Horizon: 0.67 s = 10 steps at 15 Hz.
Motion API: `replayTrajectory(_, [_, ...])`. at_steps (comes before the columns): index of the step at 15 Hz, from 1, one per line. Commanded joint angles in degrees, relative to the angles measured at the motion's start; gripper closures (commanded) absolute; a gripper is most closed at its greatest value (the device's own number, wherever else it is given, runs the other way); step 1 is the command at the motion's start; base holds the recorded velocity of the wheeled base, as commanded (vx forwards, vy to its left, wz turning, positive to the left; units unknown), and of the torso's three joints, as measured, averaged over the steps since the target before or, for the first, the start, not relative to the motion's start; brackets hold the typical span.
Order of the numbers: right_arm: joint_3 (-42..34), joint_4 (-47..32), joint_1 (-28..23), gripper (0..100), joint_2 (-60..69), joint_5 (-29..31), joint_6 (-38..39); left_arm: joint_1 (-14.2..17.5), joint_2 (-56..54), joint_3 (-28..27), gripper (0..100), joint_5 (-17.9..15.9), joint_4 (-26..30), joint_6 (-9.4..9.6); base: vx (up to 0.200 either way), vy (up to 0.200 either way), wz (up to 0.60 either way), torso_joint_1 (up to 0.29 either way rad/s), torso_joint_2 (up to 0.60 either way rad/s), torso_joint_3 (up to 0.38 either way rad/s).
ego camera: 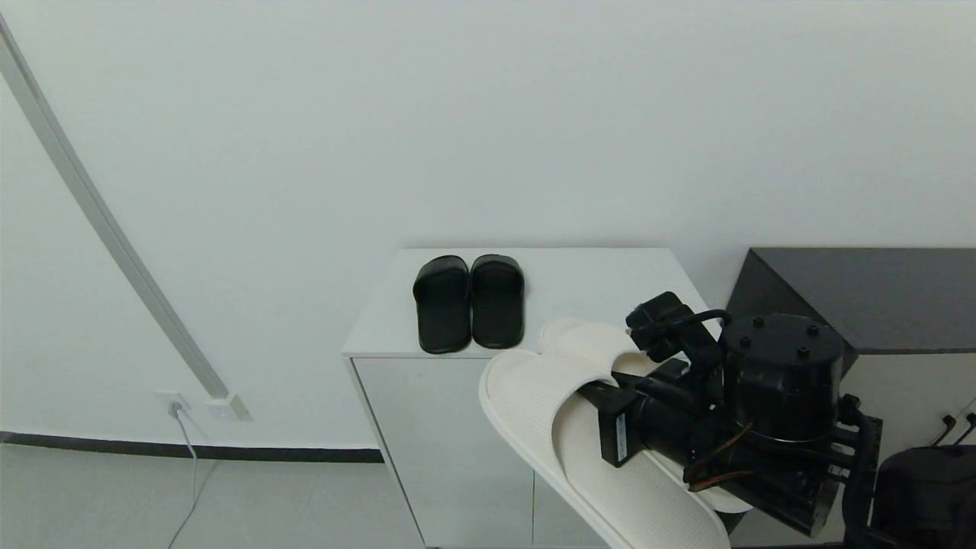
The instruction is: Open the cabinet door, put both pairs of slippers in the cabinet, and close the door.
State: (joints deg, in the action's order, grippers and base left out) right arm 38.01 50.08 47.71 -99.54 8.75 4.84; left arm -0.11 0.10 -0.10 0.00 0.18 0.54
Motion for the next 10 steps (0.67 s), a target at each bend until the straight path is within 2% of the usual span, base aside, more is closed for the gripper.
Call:
replayTrajectory(1, [-0.57, 0.11, 0.1, 100, 0.04, -0.05, -0.01, 0.02, -0.01, 0.01, 100, 0.0, -0.01, -0.01, 0.0, 0.0, 0.0, 0.0, 0.0, 0.0])
replayTrajectory(10, [-1.71, 0.19, 0.36, 100, 0.04, -0.05, -0.01, 0.02, -0.01, 0.01, 100, 0.0, 0.08, -0.01, 0.0, 0.0, 0.0, 0.0, 0.0, 0.0])
